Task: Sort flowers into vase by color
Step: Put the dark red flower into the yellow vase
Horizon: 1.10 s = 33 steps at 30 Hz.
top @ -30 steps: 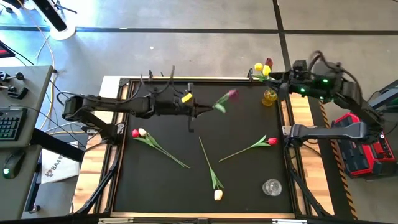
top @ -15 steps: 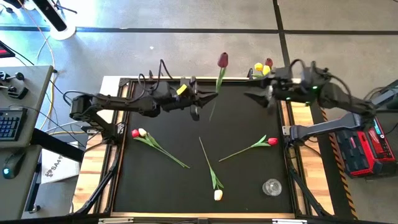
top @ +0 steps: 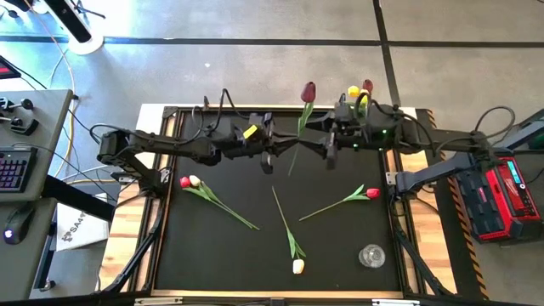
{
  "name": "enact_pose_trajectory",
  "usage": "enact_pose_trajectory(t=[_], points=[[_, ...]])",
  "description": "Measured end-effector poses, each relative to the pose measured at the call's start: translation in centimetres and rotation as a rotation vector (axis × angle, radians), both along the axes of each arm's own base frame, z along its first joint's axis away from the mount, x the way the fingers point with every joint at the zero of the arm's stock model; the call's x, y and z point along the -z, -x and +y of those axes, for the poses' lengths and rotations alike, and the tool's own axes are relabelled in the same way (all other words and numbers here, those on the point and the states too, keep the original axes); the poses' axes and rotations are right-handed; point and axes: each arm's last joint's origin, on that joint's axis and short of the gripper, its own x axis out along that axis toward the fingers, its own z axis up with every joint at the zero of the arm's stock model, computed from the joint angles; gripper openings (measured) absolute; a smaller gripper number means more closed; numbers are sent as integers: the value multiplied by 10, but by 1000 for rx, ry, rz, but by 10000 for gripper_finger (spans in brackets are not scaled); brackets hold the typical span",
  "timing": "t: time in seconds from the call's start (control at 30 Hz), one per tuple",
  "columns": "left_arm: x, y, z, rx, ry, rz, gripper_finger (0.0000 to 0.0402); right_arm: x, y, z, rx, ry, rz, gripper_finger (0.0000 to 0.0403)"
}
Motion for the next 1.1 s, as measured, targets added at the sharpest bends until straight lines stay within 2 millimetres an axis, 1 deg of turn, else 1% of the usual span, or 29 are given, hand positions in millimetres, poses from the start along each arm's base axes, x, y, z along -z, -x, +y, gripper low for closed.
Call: enact_pose_trajectory(t=[0.13, 0.2, 0.27, 0.4, 0.57, 0.6, 0.67, 0.73, 0.83, 0.97, 1.1], points=[[0, 0, -6, 8, -27, 2, 0, 1, -6, 0, 5, -45, -26, 239], [0, -1, -8, 11, -40, 2, 0, 3, -9, 0, 11, -59, -15, 224], [0, -1, -9, 13, -40, 3, 0, 5, -11, 0, 12, -69, -8, 201], [0, -1, -10, 15, -40, 5, 0, 6, -12, 1, 12, -86, -6, 134], [1, -1, -10, 10, -38, 15, 0, 6, -11, 1, 5, -85, -3, 22], [1, -1, -10, 10, -38, 15, 1, 6, -11, 1, 4, -84, -2, 13], [2, -1, -10, 15, -22, 19, 3, 6, -11, 1, 16, -89, 5, 16], [4, -2, -10, 26, 26, 43, 10, 10, -10, 0, 68, -105, 33, 19], [11, -3, -10, 33, 67, 108, 31, 16, -5, -1, 158, -106, 106, 8], [22, -4, -14, 76, 124, 234, 72, 20, 7, -5, 316, -69, 174, 6], [34, -4, -11, 50, 148, 355, 102, 20, 29, -7, 432, -44, 230, 3]])
